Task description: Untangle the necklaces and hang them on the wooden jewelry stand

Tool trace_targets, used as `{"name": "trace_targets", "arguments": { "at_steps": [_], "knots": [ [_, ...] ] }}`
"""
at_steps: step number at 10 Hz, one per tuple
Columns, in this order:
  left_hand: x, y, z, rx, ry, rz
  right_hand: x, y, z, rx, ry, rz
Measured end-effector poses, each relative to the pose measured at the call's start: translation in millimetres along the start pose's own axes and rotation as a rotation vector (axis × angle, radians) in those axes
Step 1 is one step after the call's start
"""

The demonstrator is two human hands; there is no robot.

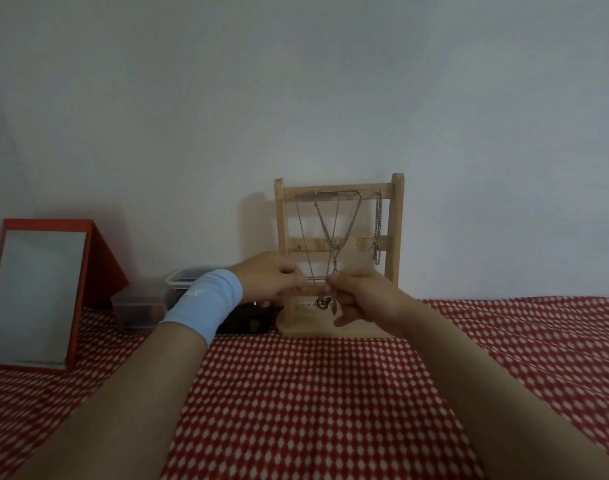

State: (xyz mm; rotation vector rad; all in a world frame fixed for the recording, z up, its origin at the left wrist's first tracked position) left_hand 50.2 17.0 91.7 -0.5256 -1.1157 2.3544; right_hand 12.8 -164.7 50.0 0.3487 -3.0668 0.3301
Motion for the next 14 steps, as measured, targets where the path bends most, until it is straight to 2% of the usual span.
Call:
{"name": "trace_targets", "arguments": {
  "at_steps": [1,3,4,5,7,8,9,10,11,12,13,14],
  "knots": [
    [2,-6,-8,0.052,-0.005,0.098,-2,-14,-10,0.103,-0.019,0.194],
    [-9,-15,-16,-0.052,0.038,0.606,-13,-33,-33,0.366,-0.147,0.545],
    [-15,-16,-12,-0.098,0.042,0.75,-14,-35,-45,0.499,-0.275,0.75],
    [-21,-15,-10,-0.132,0.021,0.85,-19,-33,-49,0.546,-0.289,0.842],
    [-22,10,-24,-0.018,-0.1,0.748,-29,-28,-32,0.624,-0.217,0.843],
    [-19,21,-35,0.176,-0.127,0.674,-27,-24,-16,0.624,-0.174,0.785],
    [-16,34,-41,0.37,-0.142,0.575,-27,-20,-1,0.497,-0.083,0.67],
    [-15,47,-43,0.468,-0.154,0.494,-26,-14,13,0.221,-0.017,0.488],
    [-16,55,-46,0.5,-0.155,0.47,-24,-10,22,0.113,0.032,0.382],
    [-14,58,-47,0.464,-0.138,0.459,-21,-12,24,0.096,0.073,0.354],
    [-10,60,-52,0.374,-0.123,0.439,-17,-14,20,0.153,0.154,0.335],
    [-2,45,-49,0.188,-0.18,0.279,-5,-25,5,0.391,0.326,0.224]
  ]
}}
Point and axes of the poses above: each hand's wrist, its own x-axis away from the middle knuckle, its own y-axis out of the palm, z = x × y, the point moved 3 cm from there along -x, towards the middle knuckle, and after that the axes turned 8 degrees about y, right-handed, at the moved point
